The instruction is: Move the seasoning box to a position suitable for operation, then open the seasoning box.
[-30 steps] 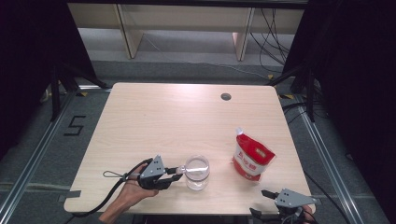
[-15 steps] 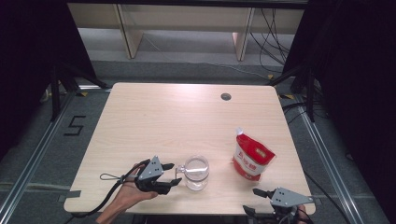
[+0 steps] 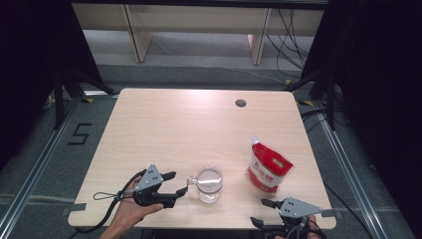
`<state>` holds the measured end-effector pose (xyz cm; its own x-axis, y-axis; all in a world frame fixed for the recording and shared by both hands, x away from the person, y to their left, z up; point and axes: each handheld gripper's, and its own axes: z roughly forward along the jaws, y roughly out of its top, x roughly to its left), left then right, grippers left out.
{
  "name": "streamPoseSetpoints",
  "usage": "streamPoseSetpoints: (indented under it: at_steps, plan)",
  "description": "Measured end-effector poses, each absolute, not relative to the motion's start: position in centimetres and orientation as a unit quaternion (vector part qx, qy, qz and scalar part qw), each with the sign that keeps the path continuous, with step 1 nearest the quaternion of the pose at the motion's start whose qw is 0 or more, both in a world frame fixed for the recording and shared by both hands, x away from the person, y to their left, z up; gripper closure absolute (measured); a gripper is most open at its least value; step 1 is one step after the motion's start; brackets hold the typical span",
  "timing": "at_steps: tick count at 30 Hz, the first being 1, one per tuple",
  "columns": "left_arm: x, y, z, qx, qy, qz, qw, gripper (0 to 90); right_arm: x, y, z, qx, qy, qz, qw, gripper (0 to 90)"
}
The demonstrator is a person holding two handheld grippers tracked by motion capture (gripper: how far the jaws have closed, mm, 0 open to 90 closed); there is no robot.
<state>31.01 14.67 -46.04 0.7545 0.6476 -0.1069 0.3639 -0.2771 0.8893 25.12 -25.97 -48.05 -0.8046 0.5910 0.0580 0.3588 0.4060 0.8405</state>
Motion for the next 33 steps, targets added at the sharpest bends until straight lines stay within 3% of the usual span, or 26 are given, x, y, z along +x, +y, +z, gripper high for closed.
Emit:
streamPoseSetpoints:
  at_steps: [10,16,17,19,33]
  plan:
    - [30.9,14.8,-45.4,0.773,0.345,0.14,0.513,57.3,24.8,-26.2,-48.4,0.291,0.83,0.46,0.119,31.3]
    - [30.6,14.4,-44.5,0.775,0.333,0.15,0.515,77.2,24.9,-26.2,-48.5,0.296,0.828,0.463,0.112,31.1]
    - [30.5,14.2,-44.3,0.778,0.33,0.154,0.512,77.2,24.8,-26.2,-48.5,0.298,0.828,0.462,0.113,31.1]
    - [30.4,13.9,-44.2,0.78,0.326,0.155,0.512,86.4,24.8,-26.2,-48.5,0.297,0.828,0.461,0.114,31.1]
    - [30.9,13.1,-44.0,0.77,0.337,0.14,0.524,89.3,25.2,-25.9,-48.4,0.289,0.83,0.46,0.126,30.6]
